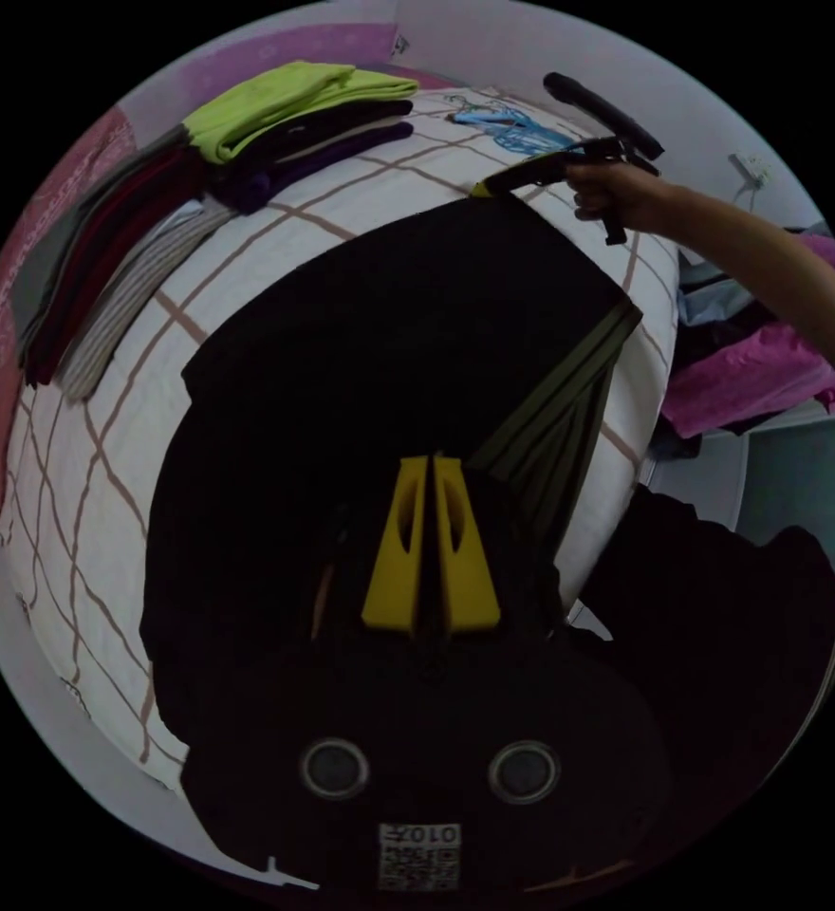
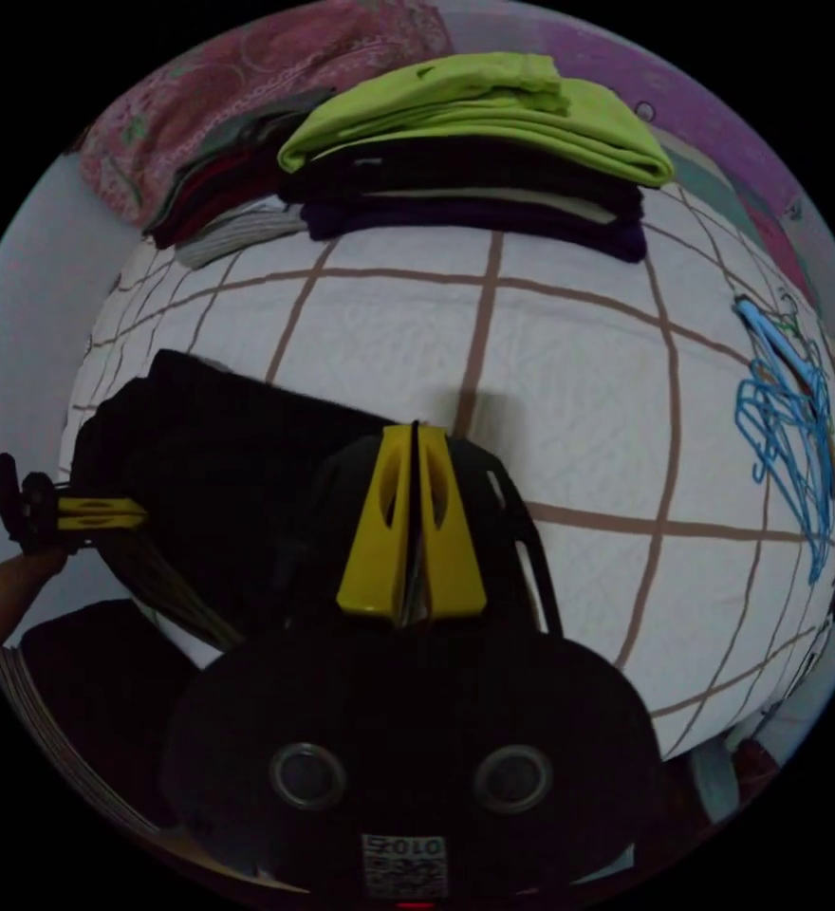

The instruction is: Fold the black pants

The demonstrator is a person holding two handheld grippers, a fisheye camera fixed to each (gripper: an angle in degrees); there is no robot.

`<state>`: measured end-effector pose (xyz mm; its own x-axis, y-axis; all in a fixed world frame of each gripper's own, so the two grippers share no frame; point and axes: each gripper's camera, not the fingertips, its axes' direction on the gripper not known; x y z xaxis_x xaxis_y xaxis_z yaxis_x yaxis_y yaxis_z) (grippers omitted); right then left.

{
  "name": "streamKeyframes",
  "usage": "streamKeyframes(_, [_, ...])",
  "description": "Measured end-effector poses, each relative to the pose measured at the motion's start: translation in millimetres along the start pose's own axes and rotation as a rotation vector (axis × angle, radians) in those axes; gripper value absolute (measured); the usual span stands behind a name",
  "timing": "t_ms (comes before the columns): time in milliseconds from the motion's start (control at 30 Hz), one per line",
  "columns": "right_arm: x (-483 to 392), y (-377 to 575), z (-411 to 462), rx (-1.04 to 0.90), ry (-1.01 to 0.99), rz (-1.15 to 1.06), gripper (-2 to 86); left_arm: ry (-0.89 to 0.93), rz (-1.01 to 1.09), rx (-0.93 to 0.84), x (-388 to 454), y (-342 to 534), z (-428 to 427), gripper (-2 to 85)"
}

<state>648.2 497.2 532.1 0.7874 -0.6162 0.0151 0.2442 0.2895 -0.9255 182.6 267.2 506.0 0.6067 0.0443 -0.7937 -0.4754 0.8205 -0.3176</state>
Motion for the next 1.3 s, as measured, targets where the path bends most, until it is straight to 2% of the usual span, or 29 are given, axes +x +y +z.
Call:
streamKeyframes(200, [-5.0,-5.3,4.4,0.011,0.044,0.019,4.1,-0.006,0.009,-0.030,-1.1,5.0,2.1,0.7])
streamKeyframes(400, [0.3,21.8,-41.0,0.242,0.041,0.155,6.7,0.010,-0.050,0.104,-14.0,44.0,-32.4,4.0])
streamKeyframes(500, [-23.7,41.5,-55.9,0.279,0.010,0.050,7.1,0.040,-0.105,0.165,-25.0,65.0,-40.4,5.3])
streamKeyframes(667, [-84.4,70.3,-40.8,0.216,-0.047,-0.111,7.0,0.072,-0.114,0.063,-33.6,74.9,-14.5,6.1])
streamKeyframes(800, [-121.2,73.9,-5.0,0.021,0.022,-0.192,5.9,0.152,-0.184,0.092,-48.6,91.4,-17.5,6.6])
streamKeyframes(900, [-147.3,74.7,-29.0,0.131,0.073,-0.227,4.6,0.186,-0.233,0.239,-57.0,122.0,-41.0,7.1])
streamKeyframes(1000, [-177.3,78.0,-38.1,0.175,0.000,-0.329,4.5,0.130,-0.230,0.304,-54.4,158.0,-61.8,7.9])
streamKeyframes(1100, [-190.3,76.0,-0.4,-0.022,0.000,-0.375,5.6,0.063,-0.227,0.317,-50.9,204.5,-77.5,9.1])
streamKeyframes(1200, [-175.9,74.8,9.9,-0.041,-0.102,-0.321,5.7,-0.006,-0.343,0.315,-58.1,269.2,-95.8,10.4])
streamKeyframes(1300, [-166.2,66.0,1.1,-0.112,-0.149,-0.232,5.5,-0.089,-0.561,0.323,-70.1,353.5,-111.6,11.9])
